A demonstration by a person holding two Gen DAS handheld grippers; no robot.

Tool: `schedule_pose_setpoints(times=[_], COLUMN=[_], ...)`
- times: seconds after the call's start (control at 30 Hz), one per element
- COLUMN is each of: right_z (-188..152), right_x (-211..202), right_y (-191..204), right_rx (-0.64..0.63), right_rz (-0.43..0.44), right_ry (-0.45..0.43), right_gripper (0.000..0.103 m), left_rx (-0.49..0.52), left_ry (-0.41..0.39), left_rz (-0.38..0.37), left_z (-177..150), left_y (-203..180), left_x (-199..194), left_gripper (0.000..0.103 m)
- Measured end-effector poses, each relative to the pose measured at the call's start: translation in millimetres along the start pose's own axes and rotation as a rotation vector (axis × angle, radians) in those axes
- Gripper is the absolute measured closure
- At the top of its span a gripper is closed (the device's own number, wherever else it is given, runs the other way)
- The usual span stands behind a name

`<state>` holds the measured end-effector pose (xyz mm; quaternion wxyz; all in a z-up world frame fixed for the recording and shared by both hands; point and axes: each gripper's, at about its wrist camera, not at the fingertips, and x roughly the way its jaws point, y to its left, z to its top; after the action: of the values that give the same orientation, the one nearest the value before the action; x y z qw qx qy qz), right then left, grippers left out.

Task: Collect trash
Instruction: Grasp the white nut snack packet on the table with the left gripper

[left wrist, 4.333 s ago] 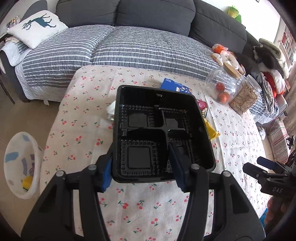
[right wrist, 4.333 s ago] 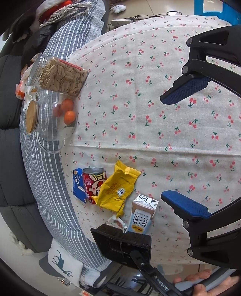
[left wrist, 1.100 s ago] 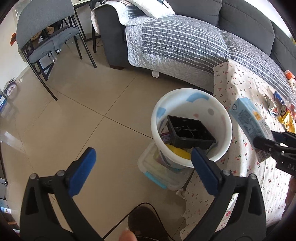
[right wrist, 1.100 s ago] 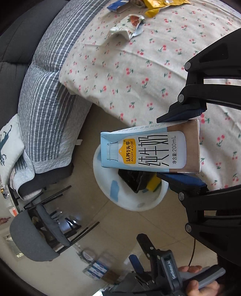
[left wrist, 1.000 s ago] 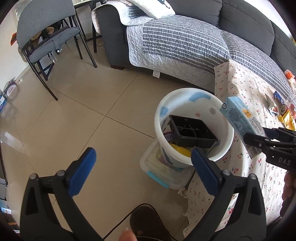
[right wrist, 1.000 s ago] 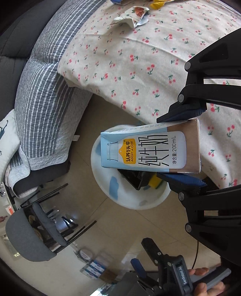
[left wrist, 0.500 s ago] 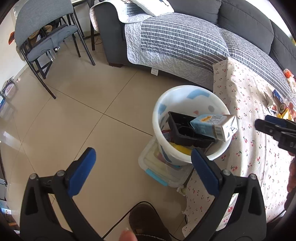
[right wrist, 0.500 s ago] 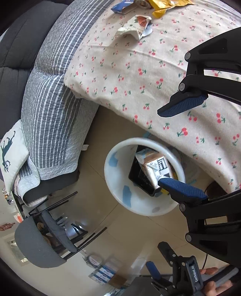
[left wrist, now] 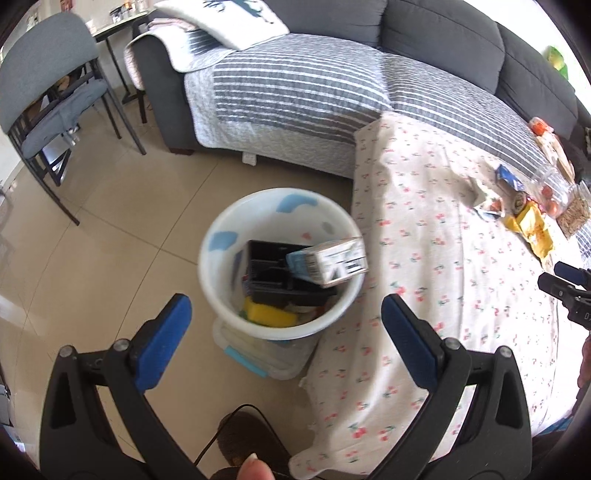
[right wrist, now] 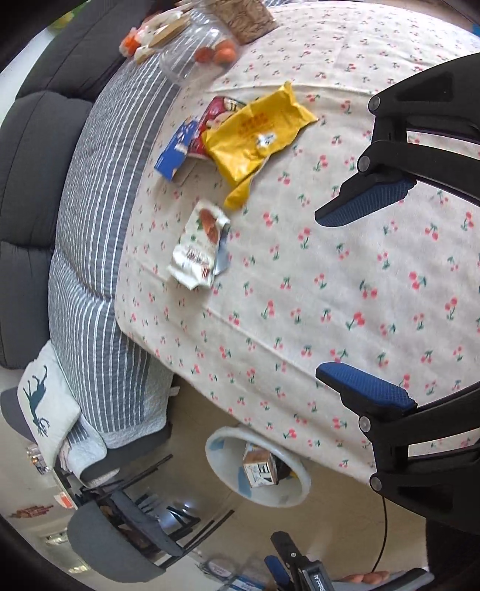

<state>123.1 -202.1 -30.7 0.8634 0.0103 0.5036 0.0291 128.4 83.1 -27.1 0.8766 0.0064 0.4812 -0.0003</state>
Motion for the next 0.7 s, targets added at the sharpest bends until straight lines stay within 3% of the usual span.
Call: schedule_pose_setpoints(times=[0.7], right_z=[-23], right_x=[-8], right_y=[-130], right_rx=[0.139], right_rz=[-0.099], right_ry=[0.010], right_gripper=[0.023], left_rx=[0.165], left_ry=[0.035], left_rz=[-0.101], left_z=[30], left_y=[-163], left_x=[21], left_gripper=[0.001])
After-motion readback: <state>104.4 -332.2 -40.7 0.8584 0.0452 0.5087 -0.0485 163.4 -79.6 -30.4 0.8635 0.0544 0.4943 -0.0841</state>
